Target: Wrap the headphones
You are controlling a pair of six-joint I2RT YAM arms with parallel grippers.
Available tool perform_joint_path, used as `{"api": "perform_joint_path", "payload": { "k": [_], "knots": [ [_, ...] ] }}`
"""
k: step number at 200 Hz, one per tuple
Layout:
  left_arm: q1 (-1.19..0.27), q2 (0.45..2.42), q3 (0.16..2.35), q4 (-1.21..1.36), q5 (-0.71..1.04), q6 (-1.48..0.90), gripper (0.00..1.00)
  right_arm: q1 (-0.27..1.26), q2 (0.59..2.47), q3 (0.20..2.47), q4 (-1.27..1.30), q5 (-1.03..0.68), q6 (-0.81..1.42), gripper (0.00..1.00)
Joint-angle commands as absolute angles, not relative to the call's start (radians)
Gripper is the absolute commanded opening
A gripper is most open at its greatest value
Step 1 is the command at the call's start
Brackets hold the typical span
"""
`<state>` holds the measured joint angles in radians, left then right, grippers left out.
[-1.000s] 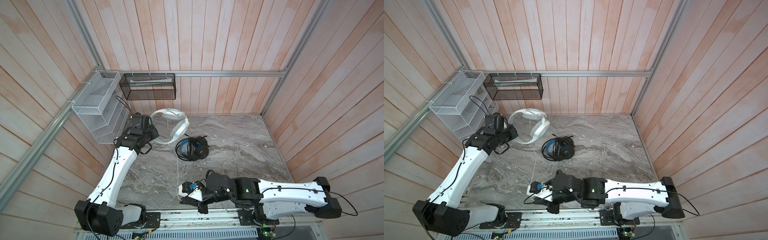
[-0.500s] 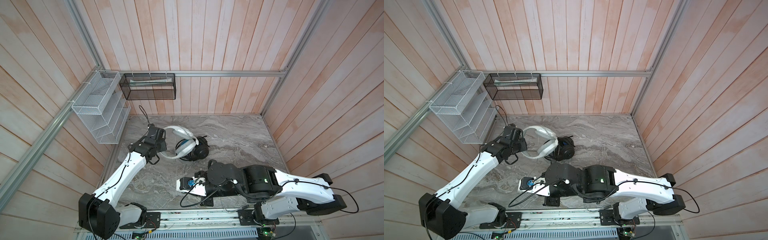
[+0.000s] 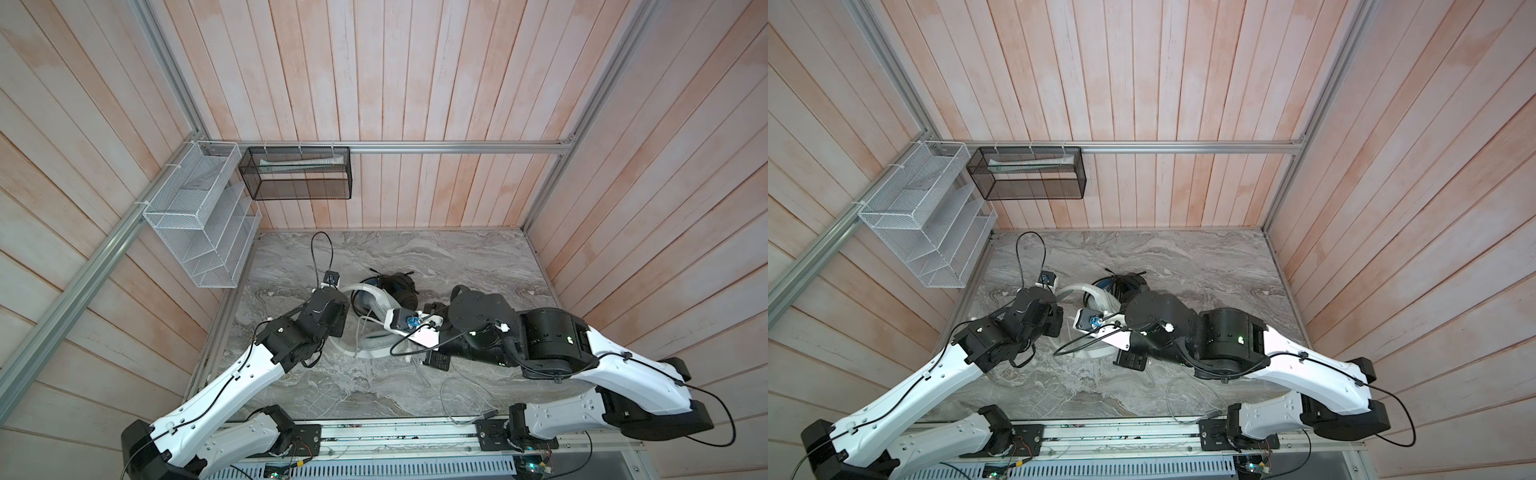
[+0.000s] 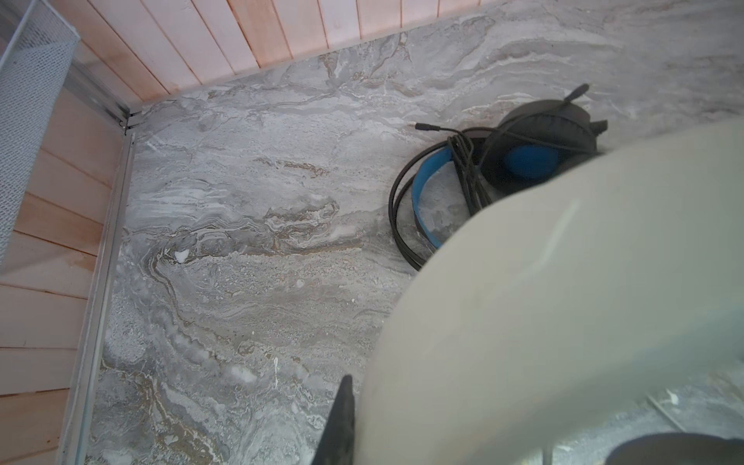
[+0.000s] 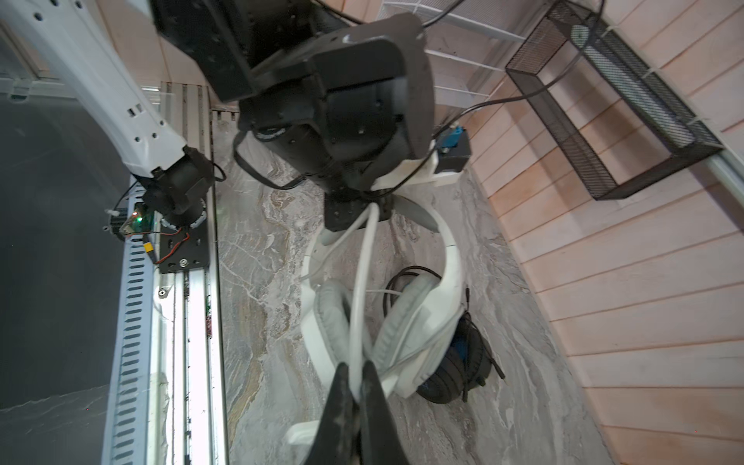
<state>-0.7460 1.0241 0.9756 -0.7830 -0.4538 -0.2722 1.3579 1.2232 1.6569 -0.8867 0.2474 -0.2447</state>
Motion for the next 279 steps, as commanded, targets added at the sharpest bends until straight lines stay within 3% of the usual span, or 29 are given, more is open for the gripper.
{"api": "perform_joint_path", "payload": {
  "k": [1,131,194,211,249,279],
  "knots": [
    [-0.801,0.979,1.014,-0.795,-0.447,-0.275,0.00,1.291,1.175,1.611,-0.765,0.332,-0.278,0.00],
    [-0.881,0.827,1.158,-0.848,-0.217,-0.364,0.00,0.995,1.175,1.364,-0.514,0.294,-0.175,0.00],
    [-0.881,0.783,1.209,-0.732,-0.118,-0.493,0.00,0.967,1.138,1.197,-0.339,0.066,-0.113,0.00],
    [-0.881,0.775,1.212,-0.678,-0.067,-0.534,0.00,0.966,1.125,1.166,-0.305,0.015,-0.108,0.05],
    [-0.881,0.771,1.242,-0.644,-0.058,-0.596,0.00,0.951,1.071,1.081,-0.212,-0.056,-0.087,0.27],
    [-0.881,0.776,1.279,-0.636,-0.084,-0.650,0.00,0.922,1.027,0.952,-0.085,-0.180,-0.036,0.56]
  ]
}}
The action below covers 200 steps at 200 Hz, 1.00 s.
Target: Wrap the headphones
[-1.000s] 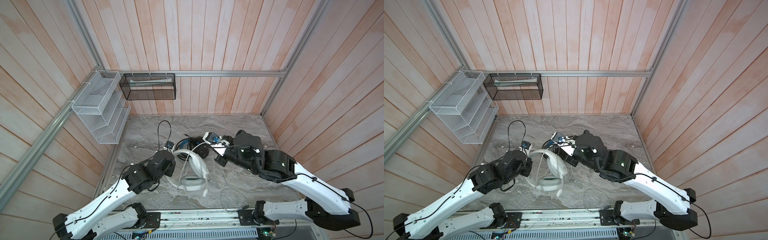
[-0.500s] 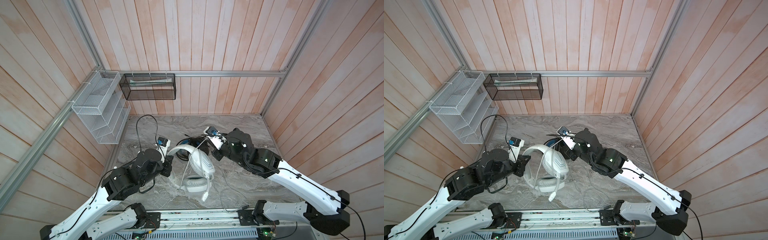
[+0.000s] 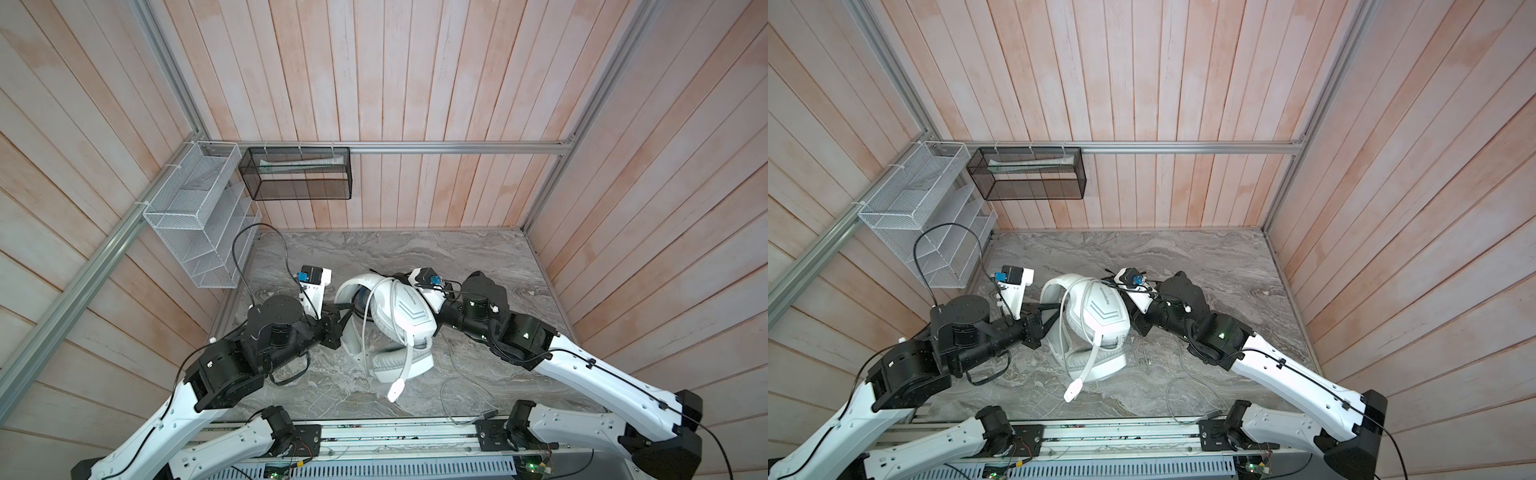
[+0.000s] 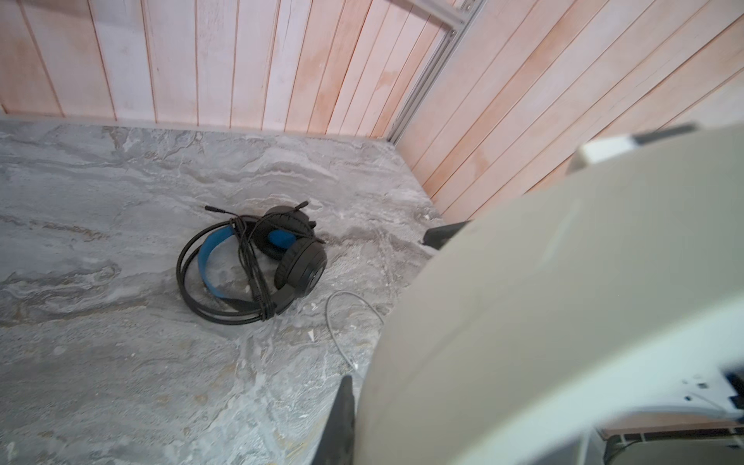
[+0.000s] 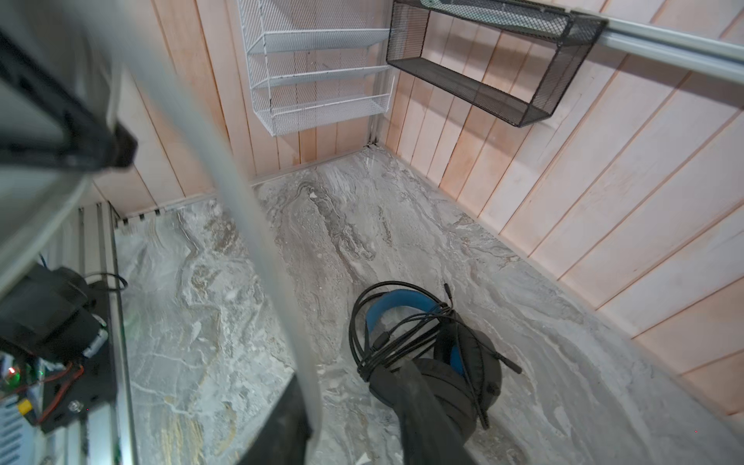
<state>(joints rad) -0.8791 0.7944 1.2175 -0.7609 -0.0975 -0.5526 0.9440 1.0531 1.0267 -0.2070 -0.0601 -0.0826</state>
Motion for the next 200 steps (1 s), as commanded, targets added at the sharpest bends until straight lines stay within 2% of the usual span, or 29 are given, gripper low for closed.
{"api": "perform_joint_path", "payload": {
  "k": [1,27,81,88,93,159,185,191,200],
  "knots": [
    [-0.881,0.776,1.281,-0.636,-0.084,-0.651,0.00,0.921,1.026,0.949,-0.081,-0.182,-0.035,0.57],
    [-0.879,0.819,1.367,-0.703,-0.137,-0.675,0.00,0.904,1.014,0.858,0.013,-0.230,0.014,0.67],
    [-0.878,0.943,1.580,-0.858,-0.259,-0.674,0.00,0.905,1.033,0.569,0.408,-0.316,0.171,0.75],
    [-0.876,0.956,1.604,-0.870,-0.266,-0.669,0.00,0.904,1.040,0.530,0.457,-0.316,0.188,0.78],
    [-0.876,0.968,1.622,-0.880,-0.271,-0.667,0.00,0.908,1.049,0.509,0.507,-0.314,0.193,0.83],
    [-0.872,1.059,1.754,-0.939,-0.269,-0.637,0.00,0.909,1.143,0.367,0.693,0.001,0.137,0.84],
    [-0.867,1.076,1.770,-0.948,-0.276,-0.635,0.00,0.903,1.220,0.382,0.697,-0.016,0.108,0.71],
    [-0.866,1.079,1.774,-0.949,-0.280,-0.635,0.00,0.904,1.237,0.383,0.700,-0.023,0.106,0.60],
    [-0.860,1.085,1.781,-0.954,-0.289,-0.637,0.00,0.904,1.260,0.387,0.701,-0.023,0.110,0.36]
  ]
}}
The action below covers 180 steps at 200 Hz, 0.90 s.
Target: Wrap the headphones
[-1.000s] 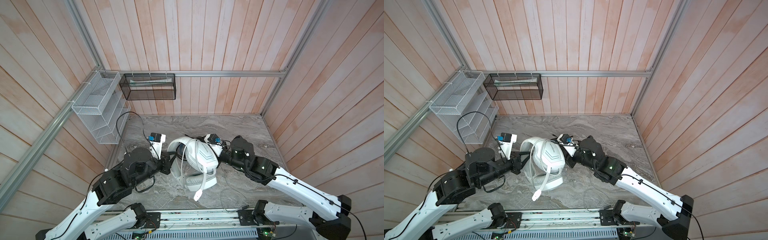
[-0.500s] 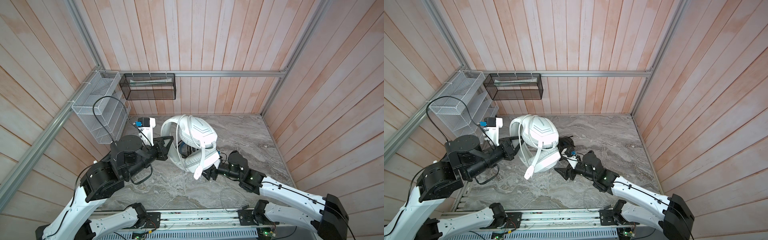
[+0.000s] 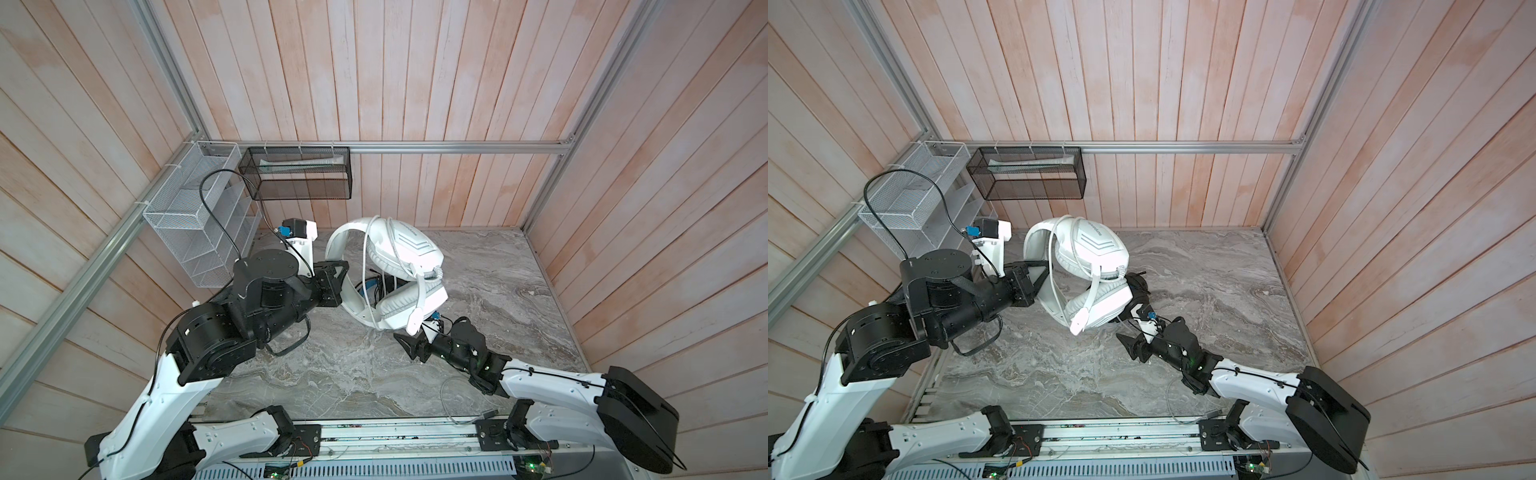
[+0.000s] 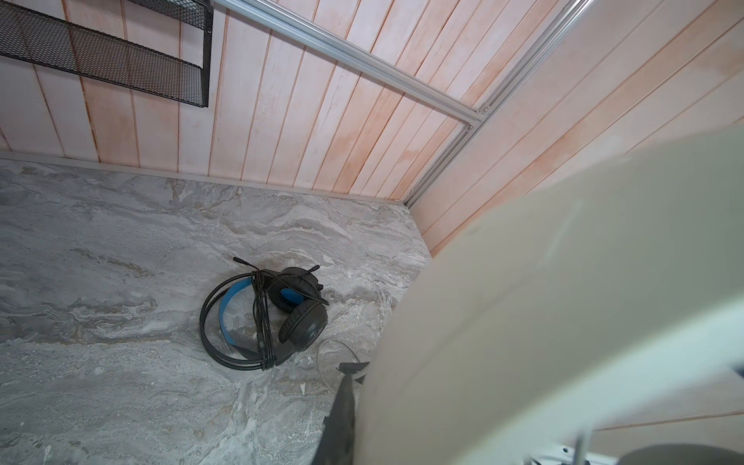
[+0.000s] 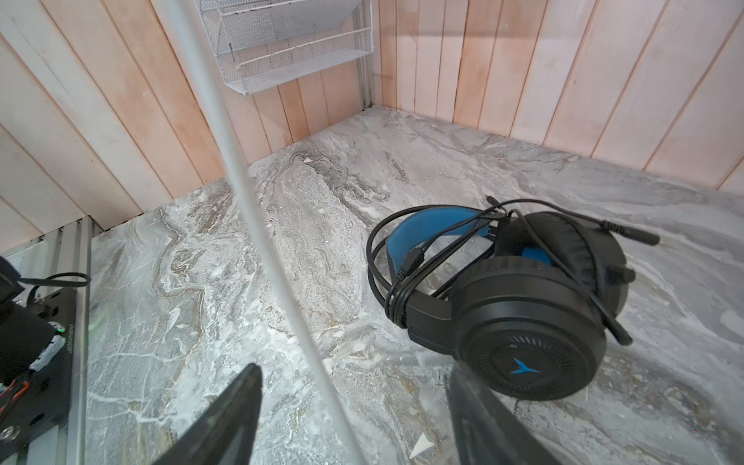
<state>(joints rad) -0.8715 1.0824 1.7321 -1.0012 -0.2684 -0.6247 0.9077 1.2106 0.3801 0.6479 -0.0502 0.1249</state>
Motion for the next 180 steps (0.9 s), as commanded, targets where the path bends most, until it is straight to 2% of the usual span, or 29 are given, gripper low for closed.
{"api": "perform_joint_path", "payload": {
  "k": [1,6,18,45,69,111,159,180],
  "knots": [
    [-0.859,1.086,1.782,-0.954,-0.289,-0.637,0.00,0.904,1.262,0.388,0.702,-0.023,0.111,0.34],
    [-0.854,1.090,1.787,-0.954,-0.293,-0.634,0.00,0.905,1.274,0.388,0.703,-0.026,0.117,0.25],
    [-0.838,1.101,1.798,-0.959,-0.295,-0.630,0.00,0.907,1.300,0.388,0.707,-0.055,0.130,0.11],
    [-0.754,1.131,1.808,-0.955,-0.246,-0.629,0.00,0.980,1.336,0.396,0.688,-0.071,0.152,0.00],
    [-0.674,1.175,1.818,-0.959,-0.250,-0.604,0.00,1.116,1.344,0.428,0.629,-0.036,0.152,0.00],
    [-0.485,1.249,1.744,-0.916,-0.225,-0.579,0.00,1.336,1.298,0.589,0.336,0.016,0.104,0.00],
    [-0.474,1.289,1.549,-0.827,-0.388,-0.465,0.00,1.429,1.182,0.902,-0.139,0.082,0.002,0.00],
    [-0.491,1.283,1.437,-0.793,-0.442,-0.410,0.00,1.430,1.137,1.053,-0.332,0.181,-0.040,0.00]
  ]
}}
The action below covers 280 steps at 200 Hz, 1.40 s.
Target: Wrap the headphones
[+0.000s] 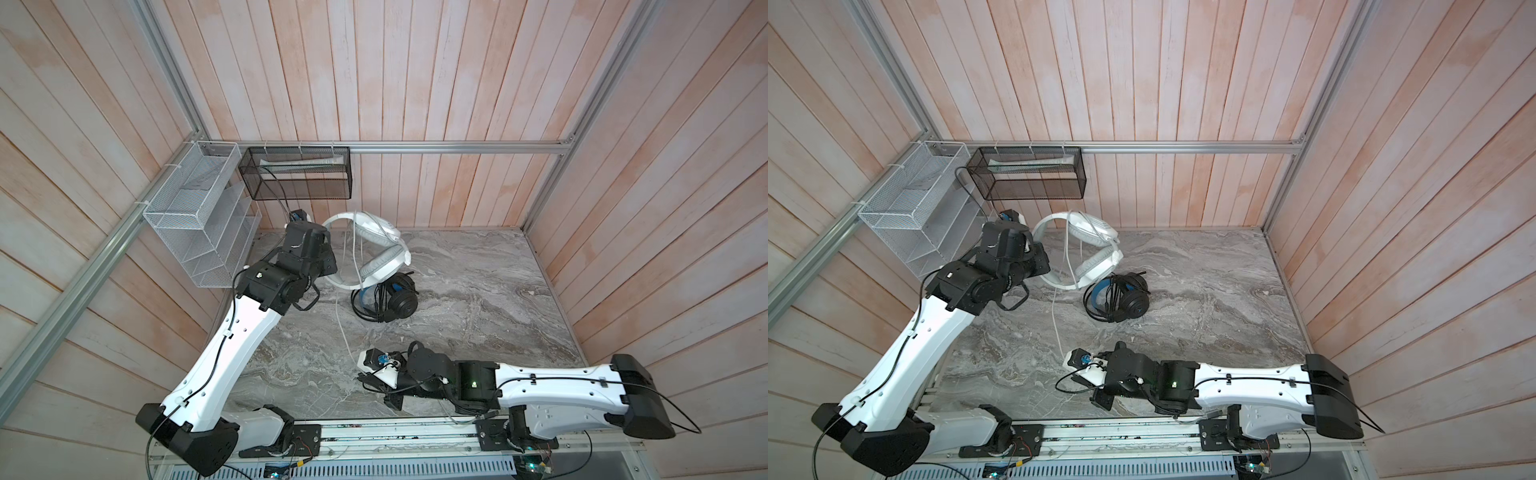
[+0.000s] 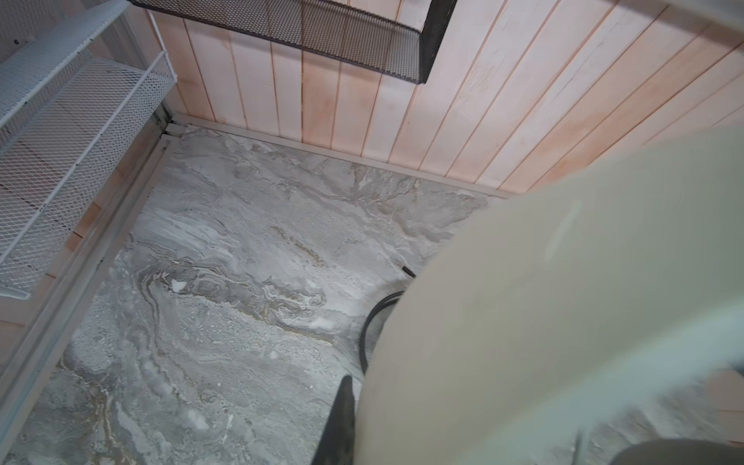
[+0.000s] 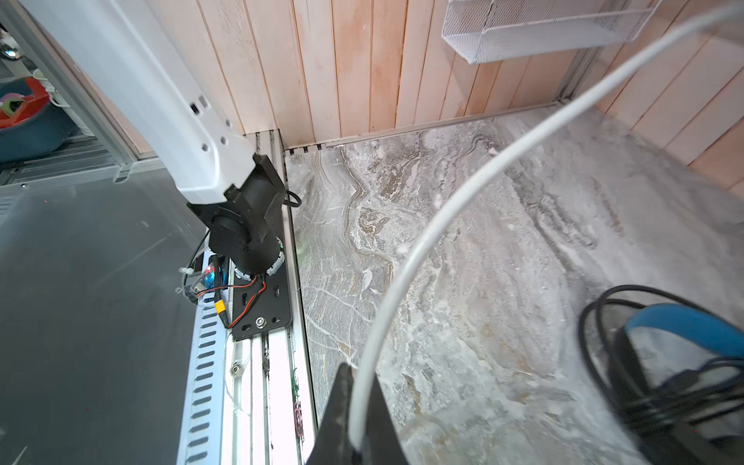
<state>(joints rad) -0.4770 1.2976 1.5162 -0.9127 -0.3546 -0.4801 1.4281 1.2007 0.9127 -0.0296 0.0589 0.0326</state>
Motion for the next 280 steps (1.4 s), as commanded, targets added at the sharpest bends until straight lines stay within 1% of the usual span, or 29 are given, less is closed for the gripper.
{"api": "perform_joint_path", "payload": {
  "k": [1,52,71,108,133,161,190,199,227,280],
  "knots": [
    [-0.493,1.282,1.425,-0.792,-0.442,-0.407,0.00,1.430,1.136,1.060,-0.342,0.187,-0.043,0.00],
    [-0.648,1.233,1.162,-0.748,-0.631,-0.300,0.00,1.428,1.134,1.302,-0.638,0.387,-0.137,0.00],
    [-0.685,1.202,1.093,-0.745,-0.692,-0.275,0.00,1.423,1.120,1.338,-0.700,0.428,-0.149,0.00],
    [-0.761,1.144,1.015,-0.739,-0.755,-0.211,0.00,1.383,1.085,1.356,-0.757,0.476,-0.158,0.00],
    [-0.799,1.114,0.991,-0.749,-0.811,-0.188,0.00,1.353,1.080,1.358,-0.776,0.438,-0.161,0.00],
    [-0.811,1.091,0.978,-0.752,-0.852,-0.179,0.00,1.352,1.126,1.388,-0.839,0.406,-0.141,0.00],
    [-0.816,1.080,0.993,-0.761,-0.973,-0.211,0.00,1.354,1.151,1.414,-0.887,0.126,-0.140,0.00],
    [-0.813,1.078,1.007,-0.764,-0.984,-0.214,0.00,1.360,1.165,1.414,-0.905,0.073,-0.136,0.00],
    [-0.802,1.075,1.026,-0.746,-1.016,-0.193,0.00,1.390,1.188,1.407,-0.917,0.035,-0.109,0.00],
    [-0.811,1.022,0.969,-0.646,-1.028,-0.091,0.00,1.397,1.189,1.412,-0.944,0.068,-0.105,0.00]
  ]
}}
